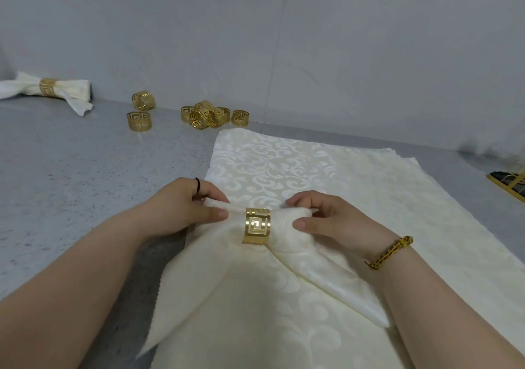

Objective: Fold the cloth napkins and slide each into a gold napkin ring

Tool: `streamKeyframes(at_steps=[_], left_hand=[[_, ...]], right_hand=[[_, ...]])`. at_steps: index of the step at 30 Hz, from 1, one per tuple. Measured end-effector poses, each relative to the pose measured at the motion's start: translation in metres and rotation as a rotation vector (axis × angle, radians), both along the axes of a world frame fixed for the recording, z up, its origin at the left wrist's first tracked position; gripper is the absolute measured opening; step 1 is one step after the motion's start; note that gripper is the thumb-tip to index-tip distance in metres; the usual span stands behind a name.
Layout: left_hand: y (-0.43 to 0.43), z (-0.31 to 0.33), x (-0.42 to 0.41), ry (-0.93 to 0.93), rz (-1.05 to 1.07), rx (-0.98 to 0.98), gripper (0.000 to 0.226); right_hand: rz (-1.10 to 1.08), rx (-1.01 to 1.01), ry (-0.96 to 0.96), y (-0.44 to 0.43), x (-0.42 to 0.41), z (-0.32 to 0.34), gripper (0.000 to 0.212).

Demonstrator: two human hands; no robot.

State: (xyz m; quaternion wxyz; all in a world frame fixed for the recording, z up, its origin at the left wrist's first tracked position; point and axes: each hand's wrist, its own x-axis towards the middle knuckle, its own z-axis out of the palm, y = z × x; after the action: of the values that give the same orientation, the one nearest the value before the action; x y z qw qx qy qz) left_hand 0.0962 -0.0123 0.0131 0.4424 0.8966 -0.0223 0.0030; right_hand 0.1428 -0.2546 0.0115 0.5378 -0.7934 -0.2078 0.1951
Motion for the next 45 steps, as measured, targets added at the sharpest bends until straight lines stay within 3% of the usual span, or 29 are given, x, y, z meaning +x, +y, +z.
streamKeyframes(at_steps=[5,13,16,20,23,28,32,39,45], left_hand=[[-0.003,-0.002,0.001,-0.064,0.004,0.015,0.015],[-0.008,-0.003,0.002,-0.092,0.010,0.032,0.020],[-0.016,-0.006,0.000,-0.169,0.025,-0.015,0.017],[-0.029,-0.006,-0.008,-0.270,-0.019,0.168,0.024],[-0.034,-0.006,-0.010,-0.312,0.071,0.286,0.028],[-0.039,-0.011,-0.012,-0.189,0.114,0.388,0.028],[-0.043,-0.012,-0.016,-0.182,0.189,0.339,0.028],[-0.046,-0.017,-0.025,-0.263,0.247,0.366,0.029],[-0.046,-0.020,-0.024,-0.249,0.230,0.165,0.024]], right_hand=[[-0.053,-0.038,-0.088,-0.002,-0.001,-0.001,0.033],[-0.133,0.071,-0.009,-0.001,-0.006,-0.002,0.023],[-0.145,0.012,-0.071,0.001,-0.007,-0.002,0.020],[-0.160,-0.063,-0.177,0.000,-0.006,-0.003,0.019],[-0.168,-0.066,-0.224,-0.002,-0.004,-0.004,0.020],[-0.176,-0.003,-0.240,-0.002,-0.003,-0.005,0.026],[-0.238,0.009,-0.284,0.002,-0.006,-0.008,0.028],[-0.381,-0.290,-0.259,-0.012,-0.017,0.005,0.025],[-0.214,-0.462,-0.140,-0.020,-0.039,0.005,0.024]])
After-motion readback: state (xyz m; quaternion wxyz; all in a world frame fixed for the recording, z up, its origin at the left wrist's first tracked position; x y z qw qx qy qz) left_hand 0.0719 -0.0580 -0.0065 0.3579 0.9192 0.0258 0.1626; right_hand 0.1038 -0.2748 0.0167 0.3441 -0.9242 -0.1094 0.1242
